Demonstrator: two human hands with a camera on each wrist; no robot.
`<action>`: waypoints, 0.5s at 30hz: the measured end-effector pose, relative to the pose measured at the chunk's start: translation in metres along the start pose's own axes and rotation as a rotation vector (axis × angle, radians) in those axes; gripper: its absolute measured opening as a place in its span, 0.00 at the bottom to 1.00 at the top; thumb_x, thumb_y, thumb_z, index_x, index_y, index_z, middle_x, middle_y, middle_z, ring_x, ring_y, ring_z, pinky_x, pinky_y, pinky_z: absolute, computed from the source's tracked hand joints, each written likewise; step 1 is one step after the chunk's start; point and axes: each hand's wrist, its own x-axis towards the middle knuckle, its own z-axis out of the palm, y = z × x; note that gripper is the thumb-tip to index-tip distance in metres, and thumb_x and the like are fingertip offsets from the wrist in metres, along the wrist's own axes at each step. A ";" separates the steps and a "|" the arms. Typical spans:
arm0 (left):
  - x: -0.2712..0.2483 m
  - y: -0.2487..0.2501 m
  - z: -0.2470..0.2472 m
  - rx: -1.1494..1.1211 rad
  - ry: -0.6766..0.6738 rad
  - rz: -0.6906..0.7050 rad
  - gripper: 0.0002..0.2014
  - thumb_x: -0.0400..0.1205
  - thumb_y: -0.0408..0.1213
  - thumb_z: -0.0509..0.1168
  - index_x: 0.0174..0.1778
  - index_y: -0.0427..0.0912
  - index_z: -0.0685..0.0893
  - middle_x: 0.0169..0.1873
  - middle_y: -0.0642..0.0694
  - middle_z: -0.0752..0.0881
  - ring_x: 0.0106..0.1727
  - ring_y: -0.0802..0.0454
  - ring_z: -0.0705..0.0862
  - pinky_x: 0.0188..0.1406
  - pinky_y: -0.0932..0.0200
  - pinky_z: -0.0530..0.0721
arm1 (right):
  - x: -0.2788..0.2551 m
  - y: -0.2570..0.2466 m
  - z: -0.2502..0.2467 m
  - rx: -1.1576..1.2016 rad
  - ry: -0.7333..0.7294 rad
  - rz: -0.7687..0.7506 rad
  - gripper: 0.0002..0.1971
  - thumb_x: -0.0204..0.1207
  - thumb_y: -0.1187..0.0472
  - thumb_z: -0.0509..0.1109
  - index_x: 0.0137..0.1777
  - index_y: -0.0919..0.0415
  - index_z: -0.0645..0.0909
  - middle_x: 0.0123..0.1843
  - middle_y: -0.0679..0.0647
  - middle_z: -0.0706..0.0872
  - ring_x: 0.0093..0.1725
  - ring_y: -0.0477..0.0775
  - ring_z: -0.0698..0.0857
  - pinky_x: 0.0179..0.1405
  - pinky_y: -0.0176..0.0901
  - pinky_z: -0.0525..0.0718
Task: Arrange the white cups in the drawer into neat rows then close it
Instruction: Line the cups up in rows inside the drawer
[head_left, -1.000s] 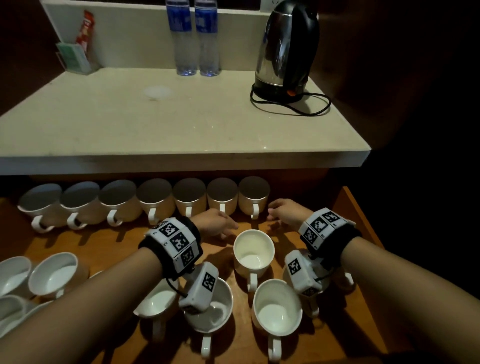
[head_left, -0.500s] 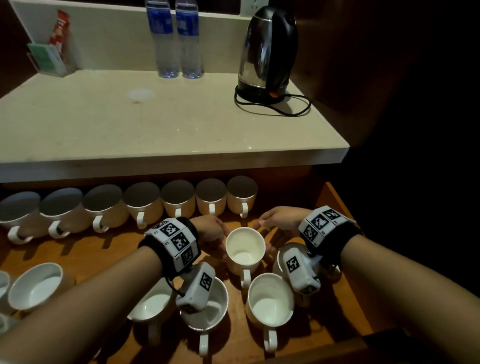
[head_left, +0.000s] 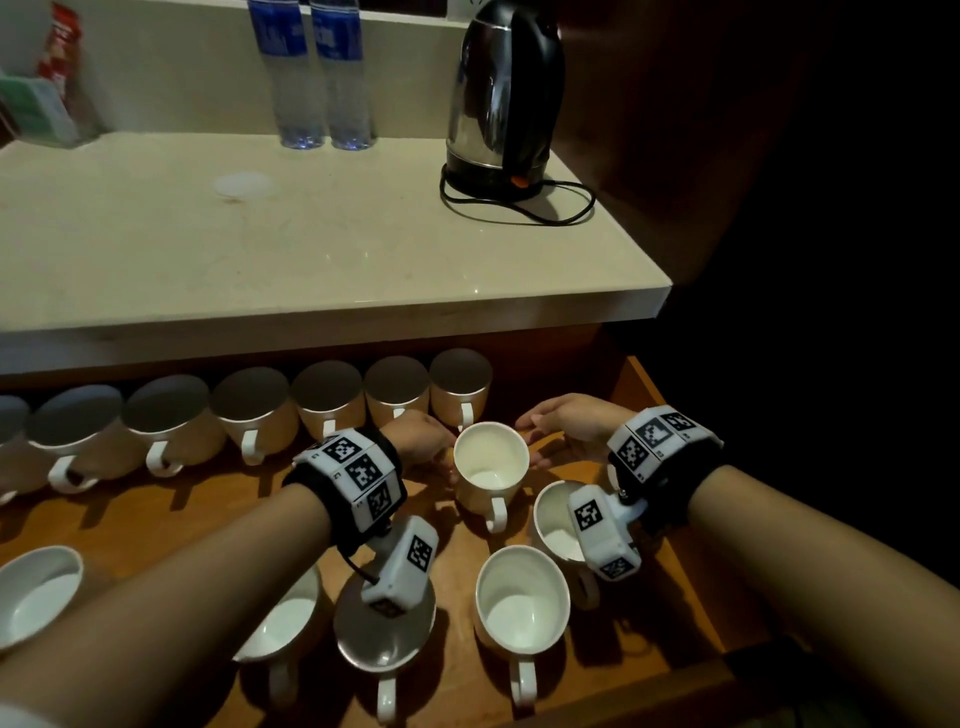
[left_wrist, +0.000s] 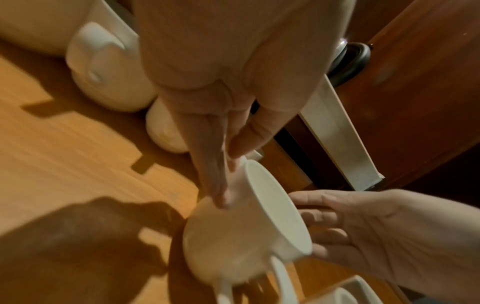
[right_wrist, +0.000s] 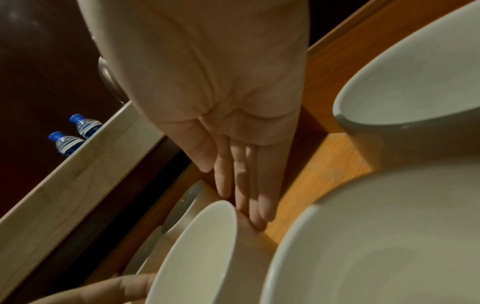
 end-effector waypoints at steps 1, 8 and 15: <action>0.001 0.001 0.004 -0.030 0.011 0.019 0.10 0.82 0.22 0.54 0.45 0.35 0.80 0.40 0.34 0.84 0.33 0.46 0.84 0.29 0.60 0.87 | 0.002 0.002 -0.003 0.013 0.028 -0.005 0.13 0.85 0.65 0.56 0.64 0.66 0.78 0.51 0.61 0.84 0.43 0.55 0.85 0.43 0.43 0.85; 0.008 0.010 0.023 -0.123 0.042 0.072 0.13 0.80 0.18 0.54 0.49 0.36 0.80 0.46 0.35 0.83 0.37 0.50 0.81 0.31 0.64 0.80 | 0.004 0.011 -0.024 0.085 0.093 -0.008 0.15 0.86 0.67 0.52 0.67 0.69 0.75 0.45 0.60 0.84 0.41 0.53 0.85 0.36 0.38 0.86; 0.011 0.008 0.027 -0.089 0.002 -0.010 0.10 0.80 0.21 0.56 0.46 0.37 0.80 0.36 0.37 0.88 0.38 0.48 0.87 0.47 0.55 0.87 | -0.005 0.019 -0.029 0.060 -0.010 0.026 0.15 0.86 0.70 0.52 0.66 0.68 0.76 0.45 0.61 0.86 0.41 0.53 0.88 0.34 0.36 0.89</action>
